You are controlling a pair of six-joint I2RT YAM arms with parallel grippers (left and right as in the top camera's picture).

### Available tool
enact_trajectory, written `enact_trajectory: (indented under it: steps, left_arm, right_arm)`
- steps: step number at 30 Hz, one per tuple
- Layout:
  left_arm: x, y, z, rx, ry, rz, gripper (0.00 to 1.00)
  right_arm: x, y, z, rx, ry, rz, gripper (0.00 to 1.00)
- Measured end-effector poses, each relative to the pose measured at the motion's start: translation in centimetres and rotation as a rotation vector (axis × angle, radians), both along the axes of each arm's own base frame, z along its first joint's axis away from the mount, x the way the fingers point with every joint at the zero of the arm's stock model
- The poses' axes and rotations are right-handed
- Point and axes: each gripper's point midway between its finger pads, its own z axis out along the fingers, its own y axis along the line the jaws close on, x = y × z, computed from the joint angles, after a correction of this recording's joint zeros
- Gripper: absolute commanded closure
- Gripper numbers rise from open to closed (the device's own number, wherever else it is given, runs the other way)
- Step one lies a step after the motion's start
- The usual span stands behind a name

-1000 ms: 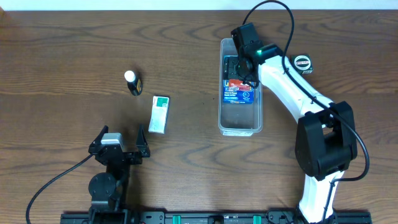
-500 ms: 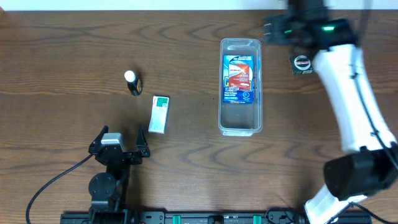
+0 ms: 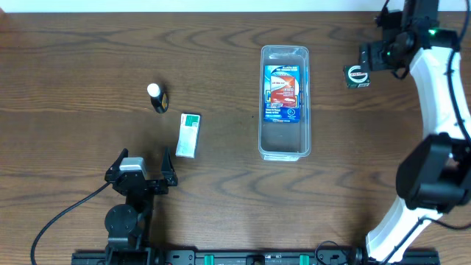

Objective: Pack container
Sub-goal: 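Move the right gripper over the green Zam-Buk box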

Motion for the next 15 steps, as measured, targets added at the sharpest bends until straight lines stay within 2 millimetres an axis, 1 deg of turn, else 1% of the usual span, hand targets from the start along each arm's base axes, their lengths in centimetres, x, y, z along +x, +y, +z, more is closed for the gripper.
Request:
enact_trajectory:
  steps: [5, 11, 13, 15]
  left_arm:
    - [0.0, 0.0, 0.0, 0.0, 0.0, 0.0, 0.02]
    - [0.0, 0.0, 0.0, 0.0, 0.0, 0.0, 0.02]
    - [0.0, 0.0, 0.0, 0.0, 0.0, 0.0, 0.02]
    - [0.0, 0.0, 0.0, 0.0, 0.0, 0.0, 0.02]
  right_arm:
    - [0.9, 0.2, -4.6, 0.007, 0.064, 0.044, 0.04]
    - [0.8, 0.3, -10.0, 0.02, 0.159, 0.059, 0.05]
    - [0.7, 0.4, -11.3, 0.024, 0.182, 0.06, 0.05]
    - [0.8, 0.4, -12.1, 0.027, 0.19, 0.061, 0.07]
